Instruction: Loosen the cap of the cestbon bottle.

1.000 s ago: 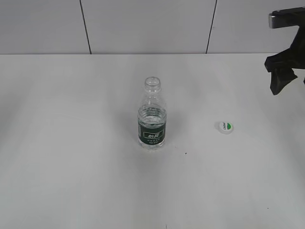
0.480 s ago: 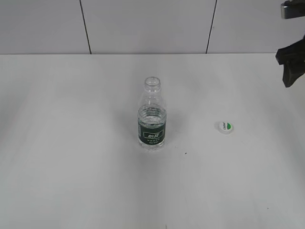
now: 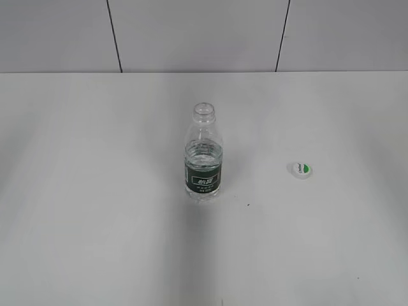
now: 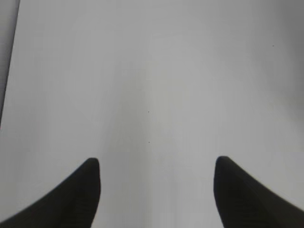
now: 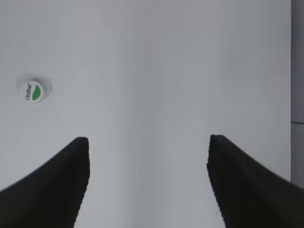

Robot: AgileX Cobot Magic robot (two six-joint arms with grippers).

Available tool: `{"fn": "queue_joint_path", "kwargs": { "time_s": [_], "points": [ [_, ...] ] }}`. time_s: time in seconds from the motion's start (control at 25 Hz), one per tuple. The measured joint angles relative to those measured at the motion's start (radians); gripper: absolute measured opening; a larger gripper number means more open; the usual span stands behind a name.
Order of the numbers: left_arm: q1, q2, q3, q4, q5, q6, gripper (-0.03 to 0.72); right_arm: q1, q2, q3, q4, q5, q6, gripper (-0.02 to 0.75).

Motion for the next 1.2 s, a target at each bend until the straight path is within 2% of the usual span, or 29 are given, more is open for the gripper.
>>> {"fn": "queue_joint_path", "kwargs": {
  "time_s": [0.28,0.52,0.96,1.2],
  "points": [
    [-0.004,-0.296,0.021,-0.002,0.087,0.018,0.454,0.0,-0.176,0.083,-0.008,0.01,0.0,0.59],
    [-0.004,-0.467,0.055,-0.005,0.128,0.041,0.452,0.0,-0.35,0.232,-0.008,-0.018,0.0,0.59],
    [-0.004,-0.733,0.358,-0.043,0.057,0.05,0.452,0.0,-0.772,0.49,-0.01,-0.053,0.0,0.59],
    [-0.004,-0.832,0.441,-0.07,0.036,0.05,0.452,0.0,-0.993,0.623,-0.01,-0.067,0.0,0.59]
  ]
}}
